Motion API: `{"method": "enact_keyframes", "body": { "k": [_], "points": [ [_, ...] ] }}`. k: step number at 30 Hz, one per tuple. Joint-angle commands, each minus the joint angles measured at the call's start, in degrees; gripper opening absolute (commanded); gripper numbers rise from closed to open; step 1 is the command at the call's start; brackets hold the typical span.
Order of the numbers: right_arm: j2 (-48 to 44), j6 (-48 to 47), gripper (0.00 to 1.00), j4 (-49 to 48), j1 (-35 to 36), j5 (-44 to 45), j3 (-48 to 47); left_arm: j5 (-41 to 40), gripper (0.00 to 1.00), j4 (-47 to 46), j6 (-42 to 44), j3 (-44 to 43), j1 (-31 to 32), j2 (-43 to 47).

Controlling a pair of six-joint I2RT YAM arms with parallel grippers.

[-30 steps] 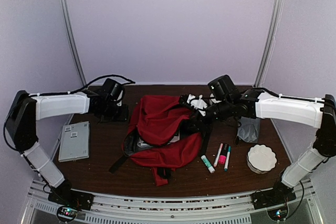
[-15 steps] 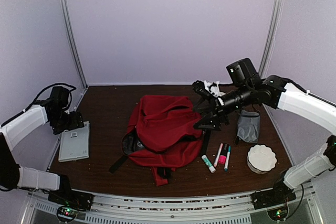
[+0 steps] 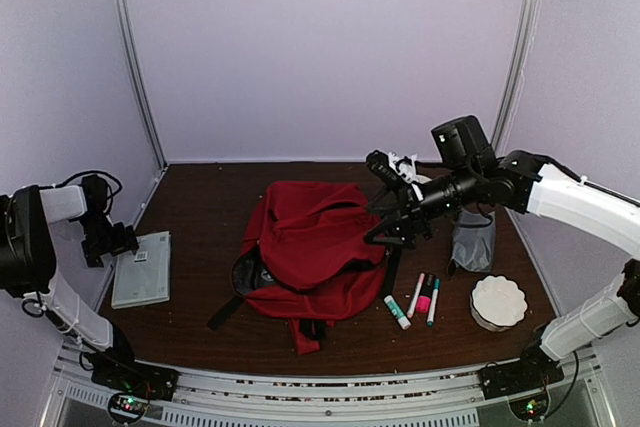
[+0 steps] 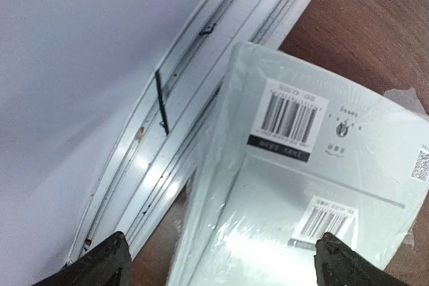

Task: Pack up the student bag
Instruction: Move the book to the center of the board.

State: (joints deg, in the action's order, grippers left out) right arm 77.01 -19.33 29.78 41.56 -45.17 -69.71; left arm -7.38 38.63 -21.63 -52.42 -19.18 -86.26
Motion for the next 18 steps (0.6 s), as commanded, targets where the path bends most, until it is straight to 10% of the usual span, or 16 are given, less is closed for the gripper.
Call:
{"method": "enact_keyframes", "body": {
  "k": [1,18],
  "points": [
    [-1.3,5.3,0.76,-6.5,0.8,2.4,1.9,5.1,0.97,-1.4,4.0,-2.8,-0.2,-4.5],
    [18.1,18.9,0.74,-8.2,13.2,13.4,-14.9,17.6,0.88,-5.5,1.4,1.9,11.6,-5.0]
  ]
}}
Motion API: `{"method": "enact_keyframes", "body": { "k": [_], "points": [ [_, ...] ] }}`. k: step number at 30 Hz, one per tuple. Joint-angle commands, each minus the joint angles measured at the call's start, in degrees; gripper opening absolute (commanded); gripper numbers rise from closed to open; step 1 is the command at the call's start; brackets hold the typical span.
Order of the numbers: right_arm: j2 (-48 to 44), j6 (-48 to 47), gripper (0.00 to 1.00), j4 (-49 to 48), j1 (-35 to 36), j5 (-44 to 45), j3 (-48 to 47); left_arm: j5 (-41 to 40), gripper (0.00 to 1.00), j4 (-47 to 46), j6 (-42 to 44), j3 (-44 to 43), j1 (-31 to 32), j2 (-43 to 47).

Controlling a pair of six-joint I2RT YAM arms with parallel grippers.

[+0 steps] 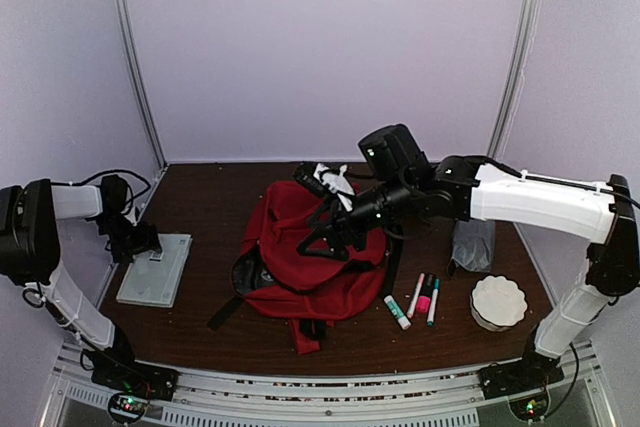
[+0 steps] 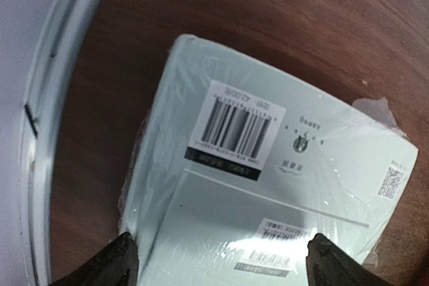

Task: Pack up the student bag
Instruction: Move the book to the center of the board, then pick up the book at the center of the board.

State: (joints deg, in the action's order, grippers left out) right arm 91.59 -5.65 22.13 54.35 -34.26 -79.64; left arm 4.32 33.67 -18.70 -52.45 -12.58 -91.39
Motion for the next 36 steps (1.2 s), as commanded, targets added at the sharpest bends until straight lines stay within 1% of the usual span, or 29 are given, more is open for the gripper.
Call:
{"method": "enact_keyframes", "body": {
  "k": [1,4,7,11,15,17,20,22,25,27,29,32,36],
  "points": [
    [5.0,6.6,0.74,-0.6,0.5,3.1,-5.8,6.1,0.88,-0.6,-2.1,2.3,5.9,0.3],
    [10.5,12.0,0.73,-0.5,0.5,4.5,-10.6,7.4,0.87,-0.9,-4.1,4.5,6.8,2.1],
    [16.9,17.4,0.71,0.4,1.0,1.8,-17.8,8.1,0.86,-1.8,-5.8,7.6,7.7,5.3],
    [24.7,21.4,0.67,2.1,3.0,-0.4,-26.6,10.4,0.85,-2.7,-8.0,11.8,10.1,8.6],
    [31.1,23.6,0.65,3.8,5.1,-2.4,-32.1,11.6,0.85,-2.0,-9.3,13.9,12.6,11.2],
    [32.5,23.8,0.65,3.7,5.8,-2.7,-32.3,8.2,0.85,0.1,-9.7,13.7,12.7,15.2],
    [34.5,24.2,0.63,3.1,6.6,-3.2,-32.2,-0.6,0.87,3.7,-11.4,12.5,12.6,21.7],
    [36.6,24.6,0.60,2.4,7.3,-3.5,-33.5,-4.4,0.90,5.3,-11.9,12.0,12.3,23.4],
    [41.9,26.4,0.56,3.3,8.2,-4.1,-39.0,-5.8,0.90,6.1,-12.5,12.1,11.8,20.2],
    [45.3,29.1,0.54,3.6,8.8,-4.9,-43.4,-4.2,0.90,5.9,-13.0,12.5,11.8,17.5],
    [47.2,30.8,0.53,3.5,9.4,-4.4,-45.2,-3.5,0.90,4.3,-13.8,13.6,11.8,16.5],
    [49.1,32.3,0.54,3.5,9.9,-2.6,-47.0,-2.1,0.90,1.6,-14.7,15.4,11.8,16.2],
    [51.4,35.2,0.58,3.4,9.9,-0.4,-47.4,3.1,0.88,-1.9,-15.2,17.3,11.8,14.2]
  ]
}}
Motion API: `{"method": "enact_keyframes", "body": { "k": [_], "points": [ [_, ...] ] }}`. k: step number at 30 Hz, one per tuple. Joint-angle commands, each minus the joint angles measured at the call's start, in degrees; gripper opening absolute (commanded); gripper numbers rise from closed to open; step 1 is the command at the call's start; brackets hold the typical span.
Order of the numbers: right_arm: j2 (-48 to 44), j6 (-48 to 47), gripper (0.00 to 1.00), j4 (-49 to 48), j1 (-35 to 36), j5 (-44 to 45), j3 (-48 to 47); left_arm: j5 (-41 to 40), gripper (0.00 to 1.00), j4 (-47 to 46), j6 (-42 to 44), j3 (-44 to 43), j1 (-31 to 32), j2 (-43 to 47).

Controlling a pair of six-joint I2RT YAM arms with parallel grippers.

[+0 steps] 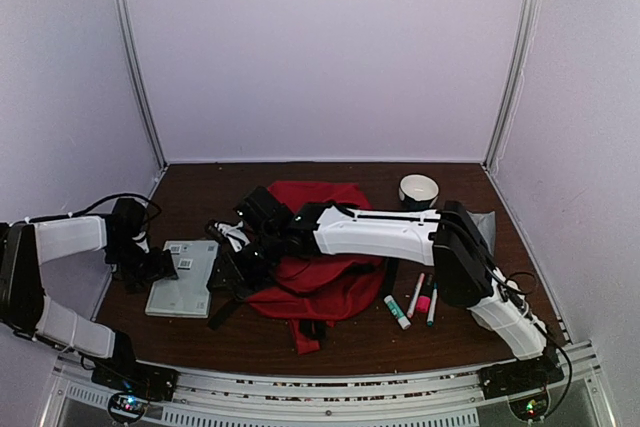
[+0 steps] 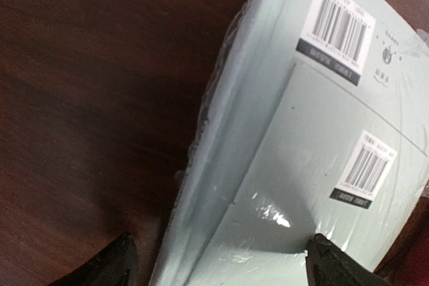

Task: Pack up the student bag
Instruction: Pick up the book at the center of the board.

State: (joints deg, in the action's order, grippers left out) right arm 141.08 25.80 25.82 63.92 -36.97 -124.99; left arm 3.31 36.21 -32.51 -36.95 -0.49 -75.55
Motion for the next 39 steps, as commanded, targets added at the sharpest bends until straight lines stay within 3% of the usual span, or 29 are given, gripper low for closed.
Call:
{"method": "enact_keyframes", "body": {
  "k": [1,5,18,22,27,33,39],
  "points": [
    [2.7,4.3,0.60,-0.5,0.4,2.1,-2.0,5.1,0.88,-5.3,-1.6,2.4,-0.3,-1.8],
    [5.2,6.4,0.64,-1.6,0.3,1.1,-1.2,7.6,0.84,-6.9,-2.6,4.0,0.4,-1.4],
    [12.6,14.9,0.61,-9.0,-2.6,-6.6,-1.0,15.1,0.76,-6.9,-6.7,7.8,4.5,8.8],
    [14.4,18.6,0.54,-12.9,-3.6,-9.3,0.7,18.5,0.75,-8.2,-6.4,7.1,5.3,9.8],
    [14.0,18.4,0.52,-14.0,-3.8,-10.3,0.6,17.8,0.72,-8.1,-8.5,6.0,5.3,14.0],
    [15.0,19.6,0.51,-15.4,-3.9,-11.4,0.4,19.0,0.67,-8.1,-11.9,3.7,5.9,21.8],
    [15.2,21.4,0.57,-18.2,-4.5,-13.4,1.5,23.3,0.65,-9.6,-12.9,1.8,7.4,20.9]
  ]
}}
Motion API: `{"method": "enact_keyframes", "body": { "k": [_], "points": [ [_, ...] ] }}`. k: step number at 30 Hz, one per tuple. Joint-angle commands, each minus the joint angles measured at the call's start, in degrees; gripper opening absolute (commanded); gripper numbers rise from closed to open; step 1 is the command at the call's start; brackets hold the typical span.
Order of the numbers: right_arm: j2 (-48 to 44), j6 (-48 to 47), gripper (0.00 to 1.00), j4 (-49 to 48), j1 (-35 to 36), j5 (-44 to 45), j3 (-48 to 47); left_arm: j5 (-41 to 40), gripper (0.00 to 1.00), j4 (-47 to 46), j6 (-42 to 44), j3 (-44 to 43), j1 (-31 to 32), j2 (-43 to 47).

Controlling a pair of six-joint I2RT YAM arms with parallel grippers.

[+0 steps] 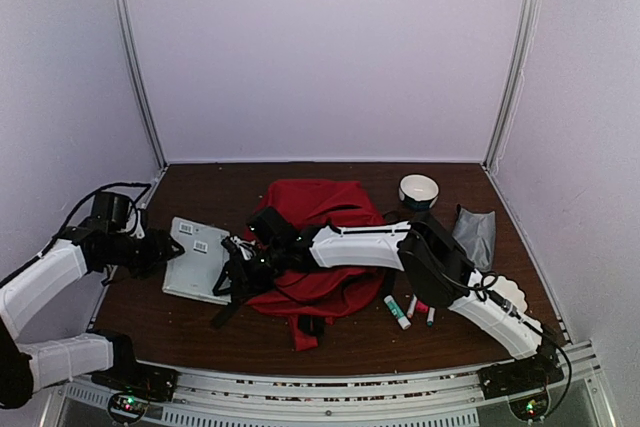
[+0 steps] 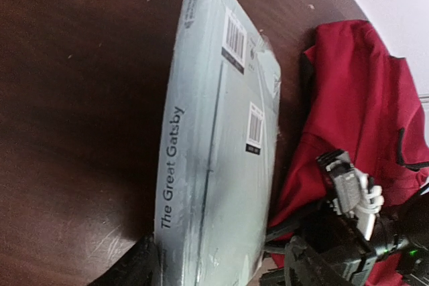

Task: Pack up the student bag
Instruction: Pick up the book at the center of the board.

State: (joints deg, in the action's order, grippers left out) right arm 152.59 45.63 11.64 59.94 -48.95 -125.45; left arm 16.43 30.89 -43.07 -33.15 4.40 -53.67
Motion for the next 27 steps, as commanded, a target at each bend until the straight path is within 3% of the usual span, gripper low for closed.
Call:
{"method": "enact_keyframes", "body": {
  "k": [1,7,15,19,22,24,27],
  "points": [
    [3.7,2.3,0.58,-4.9,-0.7,-2.0,2.3,10.8,0.65,-5.2,-2.6,-2.1,3.1,-1.5],
    [3.6,6.0,0.59,-10.2,-1.3,-4.0,5.1,14.1,0.63,-10.8,-3.9,-2.5,5.6,-3.7],
    [3.5,7.6,0.59,-12.6,-1.6,-4.9,6.3,13.7,0.68,-2.9,-0.1,-4.5,5.9,-9.5],
    [3.6,8.7,0.58,-14.0,-1.8,-5.3,6.8,17.0,0.70,-9.4,-3.0,-0.7,6.1,-10.7],
    [3.5,9.1,0.58,-14.8,-1.8,-5.6,6.8,16.4,0.70,-8.2,-1.3,-1.6,6.4,-12.0],
    [3.4,9.2,0.58,-15.1,-1.8,-5.7,8.2,16.0,0.67,-6.8,0.1,-2.4,6.4,-12.8],
    [3.4,9.7,0.58,-16.0,-1.9,-5.9,8.6,18.9,0.54,-6.2,2.1,-3.3,6.5,-14.0]
  ]
}}
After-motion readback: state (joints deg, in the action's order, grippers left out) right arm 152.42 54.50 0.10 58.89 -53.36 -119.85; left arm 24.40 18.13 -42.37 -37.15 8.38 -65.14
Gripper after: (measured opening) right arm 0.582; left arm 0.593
